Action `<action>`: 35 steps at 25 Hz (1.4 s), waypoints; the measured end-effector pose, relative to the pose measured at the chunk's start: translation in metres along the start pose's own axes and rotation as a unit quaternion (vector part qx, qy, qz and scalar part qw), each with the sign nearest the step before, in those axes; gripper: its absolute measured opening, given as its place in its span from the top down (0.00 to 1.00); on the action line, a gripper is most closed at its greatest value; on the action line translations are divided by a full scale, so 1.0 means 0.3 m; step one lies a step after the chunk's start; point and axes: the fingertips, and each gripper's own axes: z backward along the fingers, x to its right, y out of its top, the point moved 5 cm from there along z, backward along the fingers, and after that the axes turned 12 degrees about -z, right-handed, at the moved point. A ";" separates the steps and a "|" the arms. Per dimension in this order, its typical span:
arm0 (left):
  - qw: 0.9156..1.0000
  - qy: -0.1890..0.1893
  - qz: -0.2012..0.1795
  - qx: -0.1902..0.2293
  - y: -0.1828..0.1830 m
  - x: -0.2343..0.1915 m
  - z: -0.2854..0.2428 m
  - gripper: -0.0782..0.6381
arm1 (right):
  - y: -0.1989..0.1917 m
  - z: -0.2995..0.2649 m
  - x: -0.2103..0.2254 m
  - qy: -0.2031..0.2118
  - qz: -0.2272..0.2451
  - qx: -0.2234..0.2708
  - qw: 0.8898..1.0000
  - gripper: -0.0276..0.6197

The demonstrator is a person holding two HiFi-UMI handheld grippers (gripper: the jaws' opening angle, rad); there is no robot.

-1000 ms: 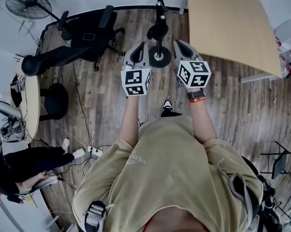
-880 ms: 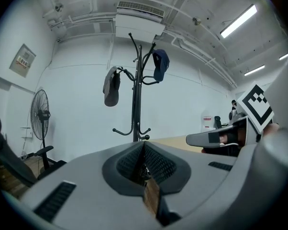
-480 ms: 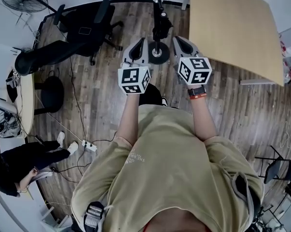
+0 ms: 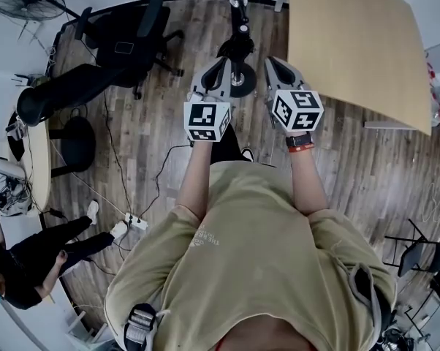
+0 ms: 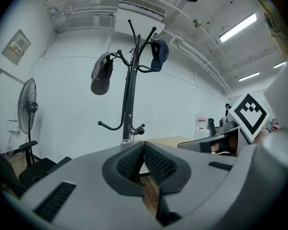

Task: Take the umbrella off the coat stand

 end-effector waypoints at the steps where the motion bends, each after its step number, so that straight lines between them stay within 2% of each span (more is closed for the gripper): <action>1: 1.000 -0.002 -0.002 0.001 -0.002 -0.006 -0.012 0.86 | 0.000 -0.013 0.005 -0.002 0.005 -0.002 1.000 0.93; 6: 1.000 -0.023 -0.007 0.002 -0.022 -0.035 -0.065 0.86 | -0.011 -0.090 0.023 -0.001 0.011 -0.012 1.000 0.93; 11: 0.999 -0.045 -0.004 -0.001 -0.057 -0.056 -0.121 0.86 | -0.035 -0.152 0.049 0.006 -0.016 -0.027 0.999 0.93; 20: 0.999 -0.049 -0.002 -0.007 -0.078 -0.098 -0.175 0.86 | -0.056 -0.220 0.109 0.030 -0.058 -0.052 0.997 0.91; 27: 0.999 -0.049 -0.003 -0.016 -0.104 -0.128 -0.196 0.86 | -0.063 -0.265 0.125 0.035 -0.053 -0.056 0.996 0.90; 35: 0.997 -0.070 -0.005 -0.042 -0.176 -0.162 -0.249 0.85 | -0.081 -0.309 0.111 0.035 -0.050 -0.061 0.996 0.90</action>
